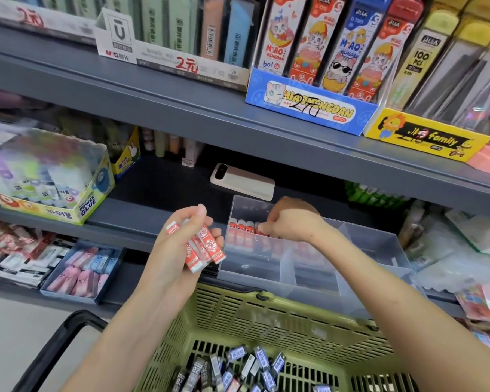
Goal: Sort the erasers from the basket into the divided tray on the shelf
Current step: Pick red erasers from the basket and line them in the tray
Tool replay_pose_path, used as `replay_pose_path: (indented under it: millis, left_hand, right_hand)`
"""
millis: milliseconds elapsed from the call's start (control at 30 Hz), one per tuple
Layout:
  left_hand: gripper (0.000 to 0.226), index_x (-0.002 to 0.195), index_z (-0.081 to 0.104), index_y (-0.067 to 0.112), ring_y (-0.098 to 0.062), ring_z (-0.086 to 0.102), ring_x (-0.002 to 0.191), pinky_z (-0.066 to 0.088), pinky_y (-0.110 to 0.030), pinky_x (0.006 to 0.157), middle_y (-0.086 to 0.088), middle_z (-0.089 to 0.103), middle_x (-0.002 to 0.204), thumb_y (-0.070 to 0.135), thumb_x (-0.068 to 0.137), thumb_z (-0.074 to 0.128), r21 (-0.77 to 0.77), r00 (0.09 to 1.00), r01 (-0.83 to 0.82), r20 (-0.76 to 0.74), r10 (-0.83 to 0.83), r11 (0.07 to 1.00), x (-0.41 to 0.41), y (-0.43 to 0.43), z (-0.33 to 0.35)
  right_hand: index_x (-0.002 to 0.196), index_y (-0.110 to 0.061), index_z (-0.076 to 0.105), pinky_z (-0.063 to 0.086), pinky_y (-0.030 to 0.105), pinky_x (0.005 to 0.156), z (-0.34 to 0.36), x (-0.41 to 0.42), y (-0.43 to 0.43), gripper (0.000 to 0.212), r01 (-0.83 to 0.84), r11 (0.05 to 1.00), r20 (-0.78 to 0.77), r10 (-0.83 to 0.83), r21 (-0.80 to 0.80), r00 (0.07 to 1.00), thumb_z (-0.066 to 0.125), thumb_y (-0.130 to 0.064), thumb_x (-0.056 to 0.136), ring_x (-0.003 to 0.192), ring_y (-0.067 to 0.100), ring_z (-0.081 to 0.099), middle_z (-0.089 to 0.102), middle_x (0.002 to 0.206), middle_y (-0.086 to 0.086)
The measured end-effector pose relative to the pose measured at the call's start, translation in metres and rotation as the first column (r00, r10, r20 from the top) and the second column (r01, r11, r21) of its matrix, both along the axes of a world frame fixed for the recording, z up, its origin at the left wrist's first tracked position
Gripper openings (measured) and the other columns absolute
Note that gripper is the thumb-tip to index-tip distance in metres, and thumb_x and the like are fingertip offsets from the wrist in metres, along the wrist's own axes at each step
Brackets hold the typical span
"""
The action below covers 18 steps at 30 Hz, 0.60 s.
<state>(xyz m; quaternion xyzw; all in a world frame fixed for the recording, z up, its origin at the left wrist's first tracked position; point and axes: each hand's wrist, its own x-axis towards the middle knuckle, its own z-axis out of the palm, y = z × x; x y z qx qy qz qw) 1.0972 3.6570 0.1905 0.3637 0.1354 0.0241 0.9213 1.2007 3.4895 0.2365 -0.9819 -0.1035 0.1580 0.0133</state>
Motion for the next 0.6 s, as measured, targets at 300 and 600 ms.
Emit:
replay_pose_path:
  millis: [300,600]
  left_hand:
    - [0.007,0.076,0.065,0.012,-0.025,0.073,0.074,0.057,-0.031,0.056,-0.009,0.071,0.069,0.012,0.069,0.063,-0.132,0.999,0.026,-0.022,-0.029,0.991,0.0,-0.015,0.014]
    - [0.009,0.072,0.072,0.02,-0.029,0.072,0.088,0.058,-0.033,0.064,-0.014,0.073,0.085,0.018,0.073,0.063,0.076,0.99,0.127,0.056,-0.132,0.989,-0.004,-0.033,0.021]
  right_hand:
    - [0.067,-0.024,0.067,0.044,0.014,0.053,0.017,-0.08,0.012,0.019,-0.054,0.678,0.009,0.07,0.733,0.998,0.075,-0.041,0.072,0.052,-0.003,0.052,0.064,0.058,-0.01]
    - [0.075,-0.033,0.069,0.043,0.014,0.055,0.004,-0.105,-0.023,0.018,0.078,0.445,-0.046,-0.081,0.892,0.996,0.074,-0.016,0.076,0.057,0.001,0.049,0.058,0.065,-0.01]
